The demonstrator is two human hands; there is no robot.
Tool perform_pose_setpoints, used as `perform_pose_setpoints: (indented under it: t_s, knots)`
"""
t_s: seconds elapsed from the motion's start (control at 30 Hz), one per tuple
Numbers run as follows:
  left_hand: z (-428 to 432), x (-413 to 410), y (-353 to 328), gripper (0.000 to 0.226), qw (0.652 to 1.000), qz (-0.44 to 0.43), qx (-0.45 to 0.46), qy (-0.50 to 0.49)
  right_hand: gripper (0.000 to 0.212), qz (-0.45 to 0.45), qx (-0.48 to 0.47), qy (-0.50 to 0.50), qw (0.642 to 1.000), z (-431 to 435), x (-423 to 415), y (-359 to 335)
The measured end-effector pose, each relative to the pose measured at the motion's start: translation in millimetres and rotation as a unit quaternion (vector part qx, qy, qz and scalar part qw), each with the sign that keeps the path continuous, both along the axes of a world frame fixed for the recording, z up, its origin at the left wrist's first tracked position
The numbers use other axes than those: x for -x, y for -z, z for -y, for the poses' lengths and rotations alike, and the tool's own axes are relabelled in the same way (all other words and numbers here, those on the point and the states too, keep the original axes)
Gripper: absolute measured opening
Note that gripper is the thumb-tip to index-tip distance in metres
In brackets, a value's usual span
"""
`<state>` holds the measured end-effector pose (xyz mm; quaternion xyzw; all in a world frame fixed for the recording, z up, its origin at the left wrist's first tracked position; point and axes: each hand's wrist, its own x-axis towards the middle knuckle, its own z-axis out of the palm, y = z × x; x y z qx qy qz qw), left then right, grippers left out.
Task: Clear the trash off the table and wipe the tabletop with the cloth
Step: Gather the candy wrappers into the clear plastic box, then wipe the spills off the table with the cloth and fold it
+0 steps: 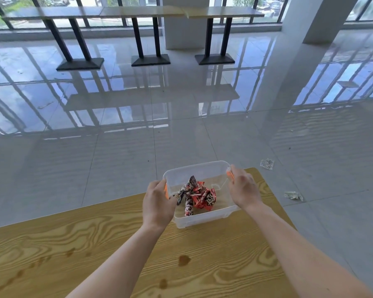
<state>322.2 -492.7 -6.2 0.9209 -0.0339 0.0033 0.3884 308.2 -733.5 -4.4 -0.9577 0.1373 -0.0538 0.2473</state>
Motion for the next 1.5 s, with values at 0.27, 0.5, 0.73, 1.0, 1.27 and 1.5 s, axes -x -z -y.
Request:
perform_pose_setpoints:
  t_s: [0.27,0.5,0.73,1.0,1.27,1.5]
  knots:
    - [-2,1,-8,0.065,0.995,-0.013,-0.075,0.059,0.058,-0.025,0.01,0.001,1.0,-6,8,-13]
    - [-11,7,-15,0.072,0.973,0.049,-0.195,0.111,0.059,-0.003,0.022,-0.02,1.0,-20,18,-29]
    - [-26,21,-30,0.076,0.953,0.079,-0.268,0.121,0.058,-0.002,0.039,-0.065,0.997,-44,29,-36]
    - [-69,50,-47,0.078,0.949,0.105,-0.283,0.093,0.052,0.031,0.053,-0.119,0.991,-90,48,-55]
    - [-147,98,-55,0.078,0.949,0.11,-0.292,0.036,0.059,0.056,0.068,-0.201,0.976,-163,65,-67]
    - [-240,140,-56,0.079,0.95,0.108,-0.292,-0.011,0.064,0.066,0.095,-0.253,0.961,-254,88,-76]
